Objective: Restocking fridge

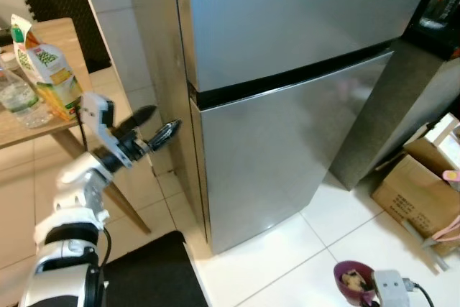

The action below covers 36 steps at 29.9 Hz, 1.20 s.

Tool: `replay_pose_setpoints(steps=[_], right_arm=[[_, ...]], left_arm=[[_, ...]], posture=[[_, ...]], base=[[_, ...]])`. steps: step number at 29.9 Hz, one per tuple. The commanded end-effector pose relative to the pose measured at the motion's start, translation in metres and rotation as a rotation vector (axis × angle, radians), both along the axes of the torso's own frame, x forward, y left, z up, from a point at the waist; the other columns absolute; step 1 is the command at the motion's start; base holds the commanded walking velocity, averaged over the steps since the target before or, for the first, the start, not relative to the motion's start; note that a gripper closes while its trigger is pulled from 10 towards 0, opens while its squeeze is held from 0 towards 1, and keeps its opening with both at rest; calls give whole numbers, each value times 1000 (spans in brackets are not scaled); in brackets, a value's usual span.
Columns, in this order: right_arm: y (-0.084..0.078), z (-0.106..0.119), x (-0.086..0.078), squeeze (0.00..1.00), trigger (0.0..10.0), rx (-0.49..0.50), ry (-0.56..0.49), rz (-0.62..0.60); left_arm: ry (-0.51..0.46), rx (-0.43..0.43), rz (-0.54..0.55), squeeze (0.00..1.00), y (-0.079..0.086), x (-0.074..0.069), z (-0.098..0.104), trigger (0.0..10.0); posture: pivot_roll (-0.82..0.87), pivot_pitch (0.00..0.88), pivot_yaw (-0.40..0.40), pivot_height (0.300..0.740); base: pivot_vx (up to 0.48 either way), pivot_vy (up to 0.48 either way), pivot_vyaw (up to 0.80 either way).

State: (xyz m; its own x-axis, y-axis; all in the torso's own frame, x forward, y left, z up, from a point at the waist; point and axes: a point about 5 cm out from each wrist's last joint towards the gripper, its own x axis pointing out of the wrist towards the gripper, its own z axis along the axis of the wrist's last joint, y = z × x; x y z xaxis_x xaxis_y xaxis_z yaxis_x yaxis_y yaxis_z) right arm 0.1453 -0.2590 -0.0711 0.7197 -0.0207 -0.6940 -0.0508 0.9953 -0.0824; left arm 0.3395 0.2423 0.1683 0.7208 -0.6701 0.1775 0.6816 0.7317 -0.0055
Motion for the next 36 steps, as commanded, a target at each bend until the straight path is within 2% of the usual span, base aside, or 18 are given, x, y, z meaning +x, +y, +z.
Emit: replay_pose_setpoints(steps=[1, 5, 15, 18, 21, 23, 27, 30, 31, 34, 36], right_arm=[[-11, 2, -9, 0, 10000, -13, -13, -32], [-17, 2, -19, 0, 10000, -21, -15, -29], [-29, 10, -23, 0, 10000, -37, -63, -18], [-30, 12, -24, 0, 10000, -41, -71, -12], [-32, 14, -22, 0, 10000, -45, -83, -10], [-32, 14, -21, 0, 10000, -44, -87, -10], [-30, 14, -18, 0, 10000, -39, -97, -11], [-29, 14, -17, 0, 10000, -37, -98, -11], [-28, 14, -16, 0, 10000, -35, -101, -12], [-28, 14, -15, 0, 10000, -33, -104, -13], [-26, 15, -10, 0, 10000, -30, -112, -16]], left_arm=[[24, 16, -13, 0, -8, 3, -6, 10000], [32, 39, -37, 0, -14, 8, -5, 10000], [-4, 36, -91, 0, -33, 25, 16, 10000], [-10, 26, -127, 0, -39, 29, 23, 10000], [-12, 40, -226, 0, -54, 32, 30, 10000], [-13, 50, -256, 0, -58, 32, 30, 10000], [18, 73, -408, 0, -70, 26, 25, 10000], [25, 88, -451, 0, -73, 23, 22, 10000], [35, 104, -506, 0, -76, 19, 18, 10000], [41, 116, -553, 0, -79, 16, 15, 10000], [47, 126, -635, 0, -85, 8, 11, 10000]], posture=[[-133, 182, -33, 740], [-154, 228, -26, 740], [-197, 270, -35, 740], [-205, 274, -36, 740], [-205, 277, -33, 740], [-205, 275, -32, 740], [-203, 267, -29, 740], [-201, 262, -28, 740], [-198, 258, -27, 740], [-195, 252, -27, 740], [-187, 240, -25, 740]], base=[[0, 0, 0], [0, 0, 0], [0, 0, 0], [0, 0, 0], [0, 0, 0], [0, 0, 0], [0, 0, 0], [0, 0, 0], [0, 0, 0], [0, 0, 0], [0, 0, 0]])
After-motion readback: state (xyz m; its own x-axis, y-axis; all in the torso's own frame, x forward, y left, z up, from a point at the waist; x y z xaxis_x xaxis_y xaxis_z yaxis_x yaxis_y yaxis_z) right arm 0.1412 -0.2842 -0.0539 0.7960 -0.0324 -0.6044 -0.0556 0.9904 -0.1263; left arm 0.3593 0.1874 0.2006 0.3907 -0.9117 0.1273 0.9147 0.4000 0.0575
